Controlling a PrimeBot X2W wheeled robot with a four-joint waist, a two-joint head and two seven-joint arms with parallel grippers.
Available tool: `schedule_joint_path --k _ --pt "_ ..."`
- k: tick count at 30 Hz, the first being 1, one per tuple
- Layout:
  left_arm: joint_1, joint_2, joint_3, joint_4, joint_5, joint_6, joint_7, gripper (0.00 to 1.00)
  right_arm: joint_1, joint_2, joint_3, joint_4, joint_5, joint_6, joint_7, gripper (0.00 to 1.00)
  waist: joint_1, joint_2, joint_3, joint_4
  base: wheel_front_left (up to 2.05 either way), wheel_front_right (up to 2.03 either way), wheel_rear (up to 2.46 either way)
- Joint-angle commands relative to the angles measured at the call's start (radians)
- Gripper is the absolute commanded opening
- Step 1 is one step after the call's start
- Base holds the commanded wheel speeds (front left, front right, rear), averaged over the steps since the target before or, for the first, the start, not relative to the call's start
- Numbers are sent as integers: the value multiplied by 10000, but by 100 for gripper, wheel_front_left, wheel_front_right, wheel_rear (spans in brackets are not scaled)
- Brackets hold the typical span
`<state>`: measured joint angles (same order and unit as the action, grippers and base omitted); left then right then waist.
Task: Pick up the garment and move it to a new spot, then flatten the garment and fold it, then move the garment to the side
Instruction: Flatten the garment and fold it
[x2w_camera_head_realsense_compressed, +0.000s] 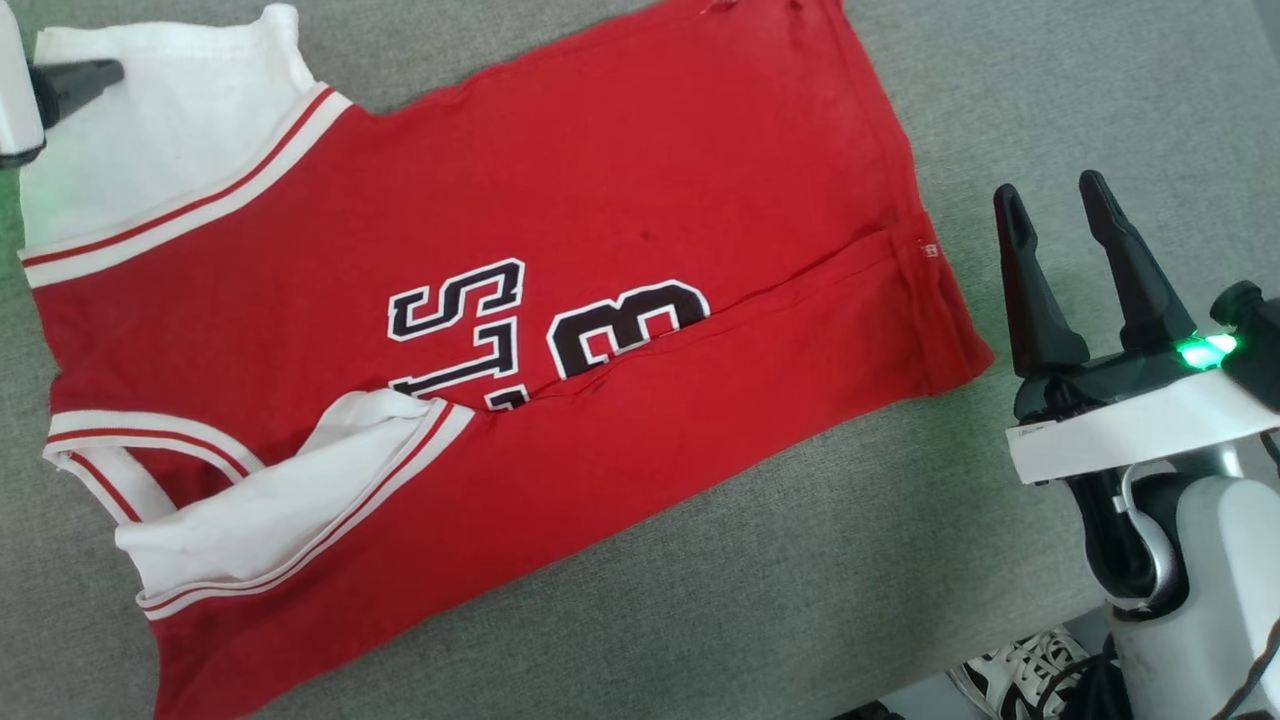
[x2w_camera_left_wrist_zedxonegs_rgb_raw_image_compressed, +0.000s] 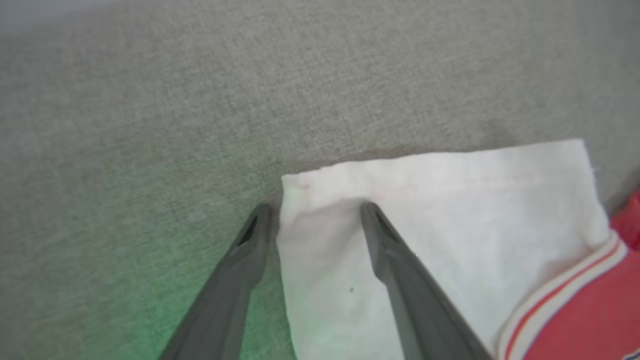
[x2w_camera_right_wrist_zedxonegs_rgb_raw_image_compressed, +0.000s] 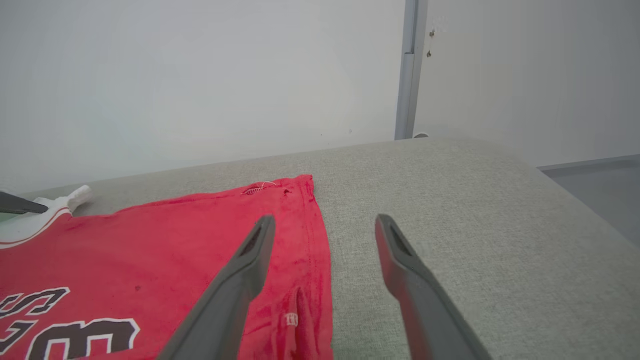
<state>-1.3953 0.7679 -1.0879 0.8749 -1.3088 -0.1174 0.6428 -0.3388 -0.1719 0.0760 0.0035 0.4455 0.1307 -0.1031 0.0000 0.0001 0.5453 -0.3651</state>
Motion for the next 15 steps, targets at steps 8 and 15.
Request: schedule_joint_path --k 8,15 --pt "134 -239 -104 -647 -373 -138 259 0 -1391 -1266 1239 561 181 0 2563 100 0 -1 230 364 0 0 0" --pt "-180 -404 -208 -1352 -200 -144 -369 0 -4253 -2246 1980 2143 1102 -2 4869 100 0 -1 544 1092 0 0 0"
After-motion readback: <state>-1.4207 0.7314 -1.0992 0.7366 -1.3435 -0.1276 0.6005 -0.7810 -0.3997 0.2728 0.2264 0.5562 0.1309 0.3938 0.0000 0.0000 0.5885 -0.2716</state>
